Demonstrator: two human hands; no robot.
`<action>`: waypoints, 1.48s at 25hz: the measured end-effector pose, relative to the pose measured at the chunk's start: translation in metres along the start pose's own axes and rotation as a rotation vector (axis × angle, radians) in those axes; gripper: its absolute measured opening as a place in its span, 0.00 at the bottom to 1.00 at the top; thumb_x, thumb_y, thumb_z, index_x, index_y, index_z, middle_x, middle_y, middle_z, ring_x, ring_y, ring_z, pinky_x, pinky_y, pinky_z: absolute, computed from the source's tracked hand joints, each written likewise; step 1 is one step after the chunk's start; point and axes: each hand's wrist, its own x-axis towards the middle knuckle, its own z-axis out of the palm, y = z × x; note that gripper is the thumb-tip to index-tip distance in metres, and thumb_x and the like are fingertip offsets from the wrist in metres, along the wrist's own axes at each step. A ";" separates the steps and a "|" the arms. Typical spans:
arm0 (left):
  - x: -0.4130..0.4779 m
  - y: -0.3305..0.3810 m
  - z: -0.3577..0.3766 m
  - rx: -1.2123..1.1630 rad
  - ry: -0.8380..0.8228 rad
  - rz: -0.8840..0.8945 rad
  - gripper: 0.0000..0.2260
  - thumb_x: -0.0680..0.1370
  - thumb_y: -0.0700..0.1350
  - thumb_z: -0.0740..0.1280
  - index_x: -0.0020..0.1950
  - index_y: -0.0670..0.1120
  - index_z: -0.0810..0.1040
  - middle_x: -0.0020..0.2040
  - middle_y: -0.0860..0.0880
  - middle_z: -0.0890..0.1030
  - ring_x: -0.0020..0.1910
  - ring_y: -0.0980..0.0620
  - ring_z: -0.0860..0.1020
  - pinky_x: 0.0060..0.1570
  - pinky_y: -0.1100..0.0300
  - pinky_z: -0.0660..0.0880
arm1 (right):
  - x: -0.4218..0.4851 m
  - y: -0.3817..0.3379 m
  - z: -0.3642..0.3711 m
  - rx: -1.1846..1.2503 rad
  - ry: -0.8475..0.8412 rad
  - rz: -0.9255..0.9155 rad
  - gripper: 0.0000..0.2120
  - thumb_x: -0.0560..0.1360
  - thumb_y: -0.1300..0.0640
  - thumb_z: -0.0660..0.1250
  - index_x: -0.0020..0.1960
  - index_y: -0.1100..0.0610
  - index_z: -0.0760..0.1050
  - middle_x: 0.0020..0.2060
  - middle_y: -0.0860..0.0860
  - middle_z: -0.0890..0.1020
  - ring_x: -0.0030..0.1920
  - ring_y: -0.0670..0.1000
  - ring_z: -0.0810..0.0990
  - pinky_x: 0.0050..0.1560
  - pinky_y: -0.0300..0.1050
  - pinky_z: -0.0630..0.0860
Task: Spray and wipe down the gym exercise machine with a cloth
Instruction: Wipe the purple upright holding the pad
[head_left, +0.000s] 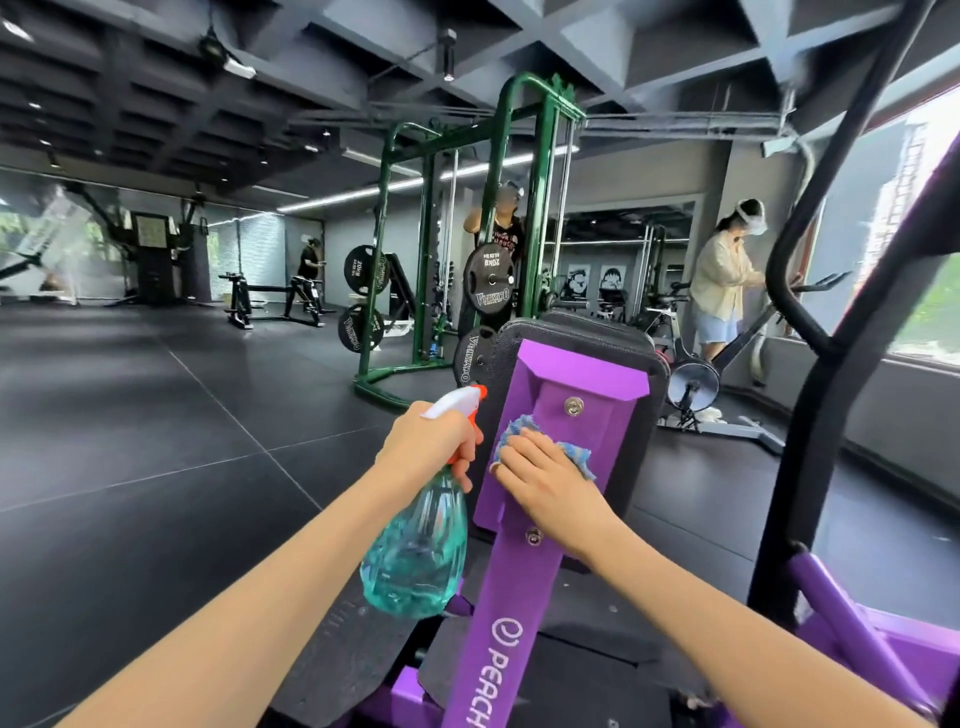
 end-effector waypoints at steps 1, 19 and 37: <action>0.001 0.001 -0.003 -0.012 -0.011 0.009 0.21 0.58 0.31 0.60 0.41 0.53 0.82 0.30 0.50 0.82 0.24 0.42 0.80 0.33 0.62 0.76 | 0.008 0.006 -0.007 -0.042 -0.018 -0.006 0.12 0.72 0.65 0.55 0.47 0.59 0.77 0.44 0.55 0.79 0.50 0.58 0.79 0.61 0.51 0.68; -0.012 0.070 -0.003 -0.084 0.083 0.135 0.15 0.51 0.38 0.61 0.33 0.50 0.80 0.41 0.36 0.84 0.22 0.43 0.77 0.50 0.44 0.80 | 0.050 0.073 -0.075 0.386 0.222 0.443 0.19 0.65 0.68 0.54 0.50 0.61 0.78 0.46 0.58 0.79 0.46 0.57 0.71 0.52 0.51 0.68; -0.021 0.039 0.018 -0.078 0.019 0.051 0.20 0.55 0.37 0.61 0.42 0.51 0.80 0.47 0.36 0.83 0.23 0.43 0.77 0.49 0.47 0.81 | 0.010 0.106 -0.056 0.675 0.059 0.398 0.14 0.78 0.58 0.63 0.62 0.56 0.78 0.61 0.50 0.79 0.62 0.52 0.77 0.62 0.43 0.70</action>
